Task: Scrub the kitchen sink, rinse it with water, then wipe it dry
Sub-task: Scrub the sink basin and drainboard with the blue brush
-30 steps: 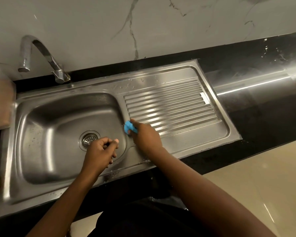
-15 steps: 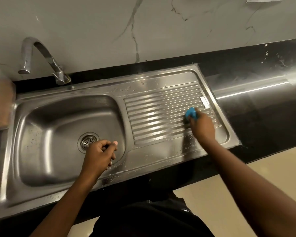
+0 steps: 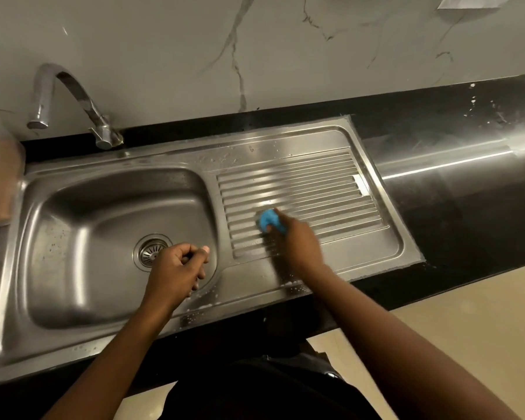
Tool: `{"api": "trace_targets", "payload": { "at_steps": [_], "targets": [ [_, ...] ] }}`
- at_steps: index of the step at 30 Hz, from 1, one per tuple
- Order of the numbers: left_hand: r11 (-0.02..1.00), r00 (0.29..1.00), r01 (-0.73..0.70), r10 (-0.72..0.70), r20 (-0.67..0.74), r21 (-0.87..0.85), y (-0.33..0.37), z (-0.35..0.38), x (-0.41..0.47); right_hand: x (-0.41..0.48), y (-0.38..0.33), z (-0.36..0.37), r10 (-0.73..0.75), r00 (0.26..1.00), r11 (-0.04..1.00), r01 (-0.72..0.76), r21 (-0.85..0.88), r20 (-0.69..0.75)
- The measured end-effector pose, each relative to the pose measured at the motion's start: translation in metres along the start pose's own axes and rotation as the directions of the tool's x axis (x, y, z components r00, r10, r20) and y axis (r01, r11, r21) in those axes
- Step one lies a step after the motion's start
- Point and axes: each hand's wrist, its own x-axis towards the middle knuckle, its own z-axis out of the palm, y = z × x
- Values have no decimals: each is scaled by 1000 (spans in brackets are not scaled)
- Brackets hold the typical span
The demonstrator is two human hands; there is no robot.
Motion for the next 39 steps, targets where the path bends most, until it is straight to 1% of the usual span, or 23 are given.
{"api": "trace_targets", "payload": {
  "at_steps": [4,7,10,11,13,15,18,22,25,27,29,31,33,35,37,39],
  "targets": [
    [1000,1000,14,-14,22,-4,3,14,0,23,66,-68,133,979,990,-137,-15,-152],
    [1000,999,15,-15,28,0,5,22,-1,34,100,-109,209,951,976,-219,-18,-229],
    [1000,999,12,-13,37,4,7,25,-2,46,122,-134,345,886,936,-347,49,-310],
    [1000,999,10,-10,38,6,7,25,-2,48,125,-138,373,871,926,-373,65,-320],
    [1000,1000,10,-10,29,11,6,24,-2,50,124,-135,386,866,922,-377,92,-317],
    [1000,1000,13,-13,20,-1,5,24,-3,45,112,-124,355,884,935,-333,122,-305],
    [1000,1000,19,-18,17,-8,2,24,-2,29,82,-86,267,927,963,-244,117,-265],
    [1000,998,10,-11,54,17,3,32,2,7,30,-17,86,986,990,-69,121,-142],
    [1000,997,-7,5,74,28,9,39,6,-6,3,15,-25,999,998,27,62,-30],
    [999,997,-17,15,74,30,12,41,8,-8,6,8,-42,999,998,42,37,-3],
    [1000,997,-17,15,76,25,14,43,11,-2,30,-15,-14,1000,1000,14,11,-17],
    [1000,997,-11,9,74,23,13,43,12,10,64,-50,60,993,998,-60,3,-99],
    [1000,998,-5,3,70,27,12,44,13,22,95,-89,154,970,988,-155,9,-188],
    [1000,998,4,-6,64,29,11,45,14,35,118,-121,232,943,972,-236,15,-238],
    [1000,998,16,-18,58,27,10,45,14,47,132,-139,308,911,951,-302,65,-272],
    [999,998,23,-25,52,27,8,44,14,58,131,-139,351,888,936,-322,145,-296]
  ]
}}
